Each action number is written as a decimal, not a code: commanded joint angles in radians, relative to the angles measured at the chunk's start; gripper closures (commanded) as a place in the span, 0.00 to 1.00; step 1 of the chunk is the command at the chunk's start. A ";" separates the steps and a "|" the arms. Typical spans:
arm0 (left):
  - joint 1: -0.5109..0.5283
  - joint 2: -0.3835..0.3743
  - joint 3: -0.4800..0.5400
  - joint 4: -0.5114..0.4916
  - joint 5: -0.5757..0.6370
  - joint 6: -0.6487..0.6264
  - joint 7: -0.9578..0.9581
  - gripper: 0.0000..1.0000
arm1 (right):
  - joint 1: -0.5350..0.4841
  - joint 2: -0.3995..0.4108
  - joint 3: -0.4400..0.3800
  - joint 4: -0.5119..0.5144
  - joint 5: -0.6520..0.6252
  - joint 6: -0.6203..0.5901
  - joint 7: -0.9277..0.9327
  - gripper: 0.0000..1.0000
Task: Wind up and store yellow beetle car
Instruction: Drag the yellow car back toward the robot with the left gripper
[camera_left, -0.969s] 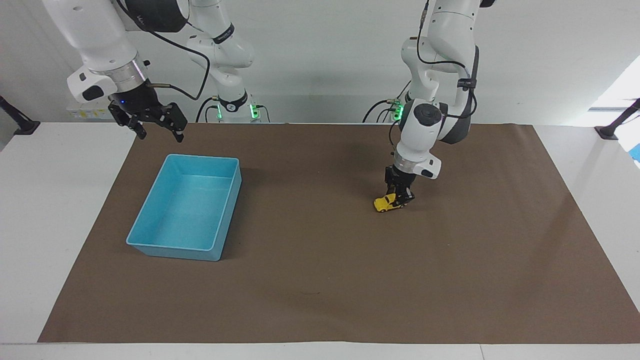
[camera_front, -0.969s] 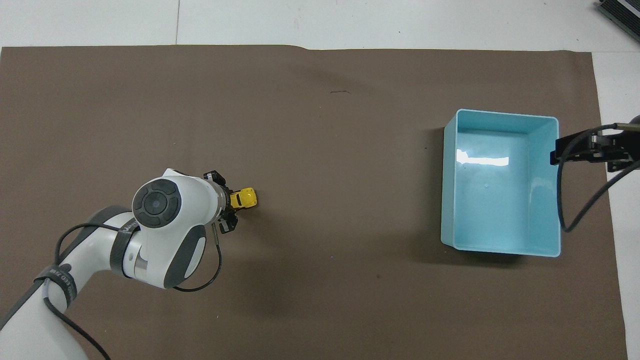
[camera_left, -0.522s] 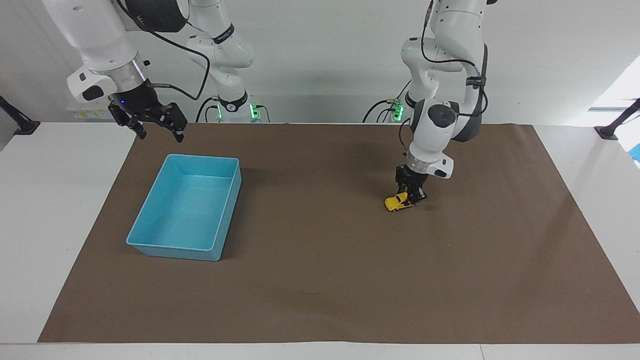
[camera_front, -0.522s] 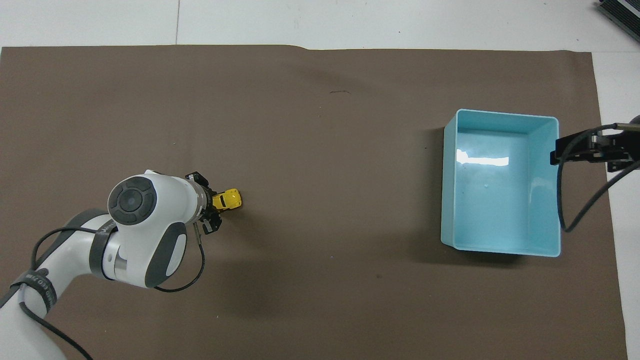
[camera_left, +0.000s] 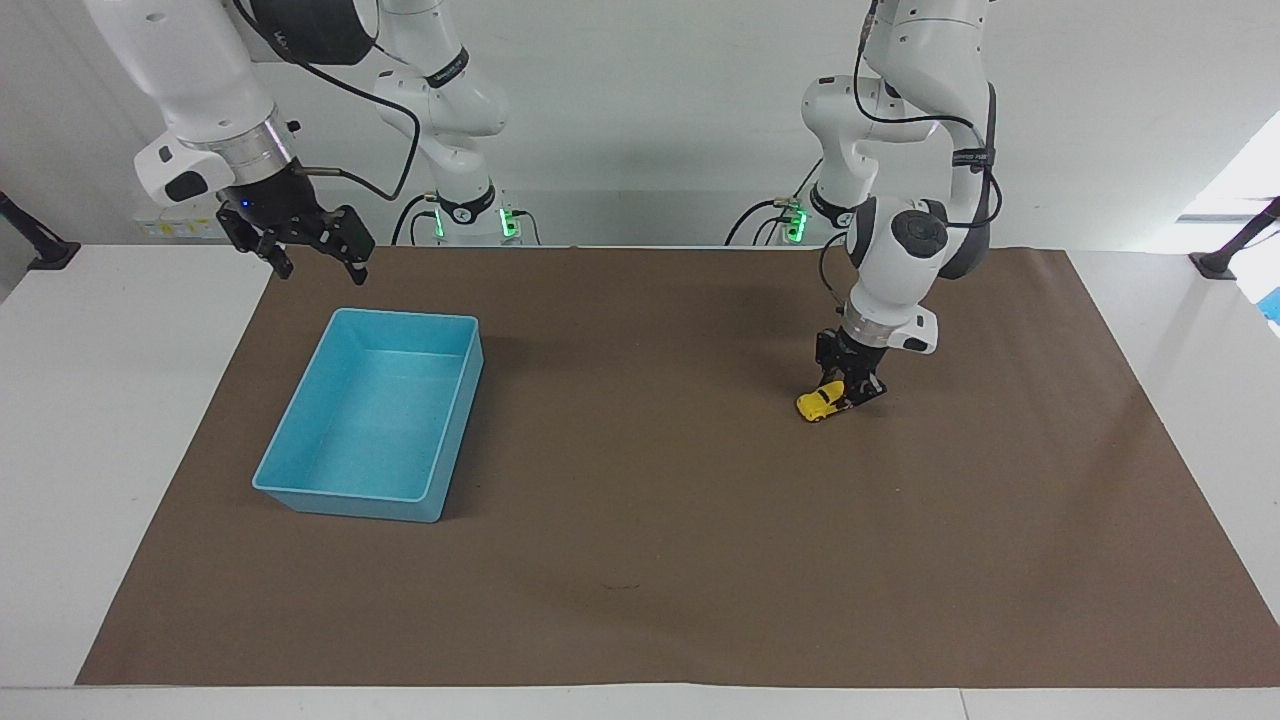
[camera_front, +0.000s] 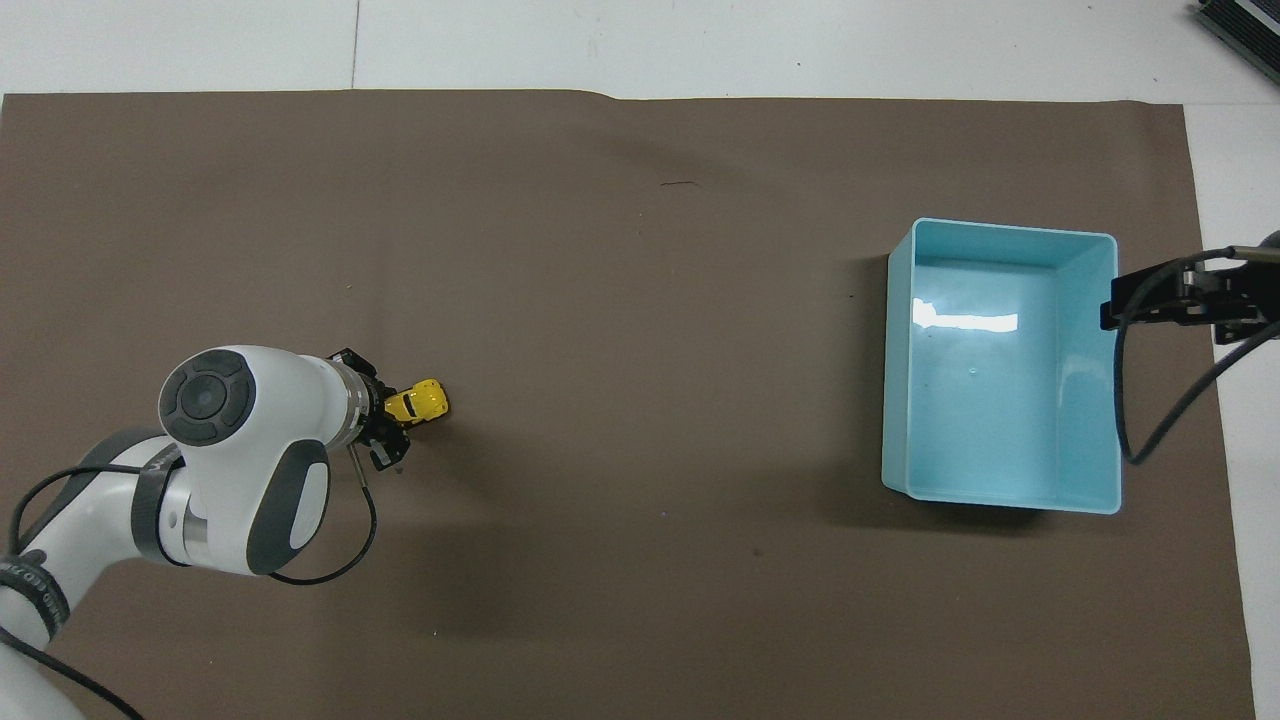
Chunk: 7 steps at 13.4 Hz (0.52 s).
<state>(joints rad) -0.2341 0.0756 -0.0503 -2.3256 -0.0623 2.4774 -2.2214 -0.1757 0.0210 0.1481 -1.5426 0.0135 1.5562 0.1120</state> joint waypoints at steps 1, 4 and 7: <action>0.052 0.113 0.024 -0.012 0.045 0.090 0.003 0.69 | -0.007 -0.012 0.002 -0.002 0.006 -0.010 -0.025 0.00; 0.053 0.093 0.024 0.020 0.045 0.058 0.017 0.00 | -0.007 -0.012 0.002 -0.002 0.006 -0.010 -0.025 0.00; 0.024 0.081 0.020 0.144 0.047 -0.099 0.028 0.00 | -0.007 -0.012 0.002 -0.002 0.006 -0.010 -0.025 0.00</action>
<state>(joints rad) -0.2156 0.1089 -0.0275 -2.2844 -0.0411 2.4618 -2.2097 -0.1757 0.0210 0.1481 -1.5426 0.0135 1.5562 0.1120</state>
